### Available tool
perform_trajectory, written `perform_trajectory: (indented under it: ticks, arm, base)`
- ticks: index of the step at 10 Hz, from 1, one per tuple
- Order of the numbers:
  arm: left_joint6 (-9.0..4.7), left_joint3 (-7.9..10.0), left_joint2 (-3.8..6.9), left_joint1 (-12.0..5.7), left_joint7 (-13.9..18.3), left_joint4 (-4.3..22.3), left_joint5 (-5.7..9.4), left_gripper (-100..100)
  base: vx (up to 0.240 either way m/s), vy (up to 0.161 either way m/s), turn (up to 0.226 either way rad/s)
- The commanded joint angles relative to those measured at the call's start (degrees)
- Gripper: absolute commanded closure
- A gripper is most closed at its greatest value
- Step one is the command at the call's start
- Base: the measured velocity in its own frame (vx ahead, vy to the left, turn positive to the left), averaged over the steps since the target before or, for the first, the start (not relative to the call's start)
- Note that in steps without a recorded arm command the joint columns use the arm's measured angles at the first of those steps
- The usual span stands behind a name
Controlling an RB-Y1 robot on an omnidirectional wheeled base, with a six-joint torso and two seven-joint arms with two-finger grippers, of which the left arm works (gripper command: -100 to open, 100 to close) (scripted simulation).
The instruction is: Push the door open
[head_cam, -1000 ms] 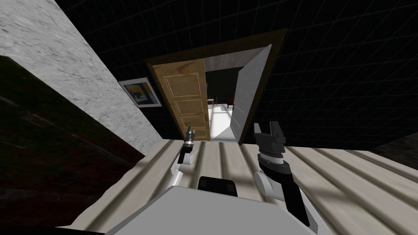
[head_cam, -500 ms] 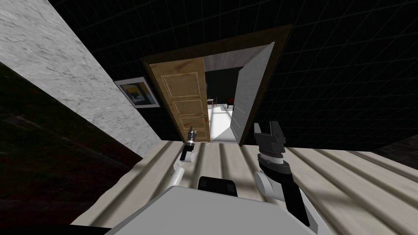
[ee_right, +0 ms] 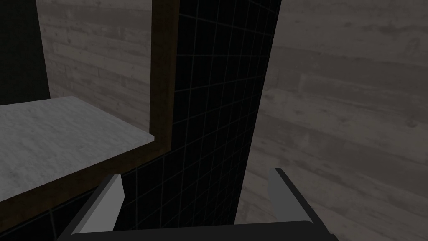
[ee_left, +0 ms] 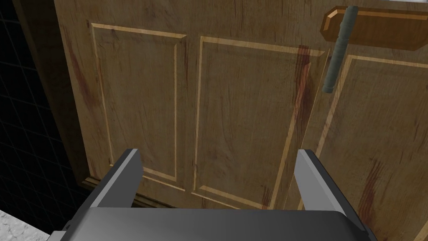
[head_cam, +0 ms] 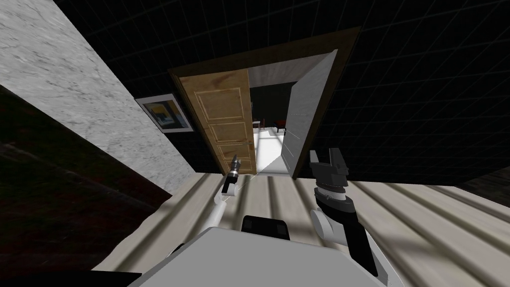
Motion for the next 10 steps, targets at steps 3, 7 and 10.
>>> perform_trajectory:
  ticks: [3, 7, 10]
  arm:
    - [0.43, 0.01, 0.74, -3.89, -0.5, 6.9, 0.80, -100]
    - [0.76, 0.00, 1.21, -6.95, -1.0, 12.2, 1.41, -100]
    - [1.08, -0.01, 1.64, -9.86, -1.4, 17.2, 1.99, -100]
  base:
    - [0.096, 0.009, -0.014]
    - [0.082, 0.019, -0.009]
    - [0.085, 0.011, -0.012]
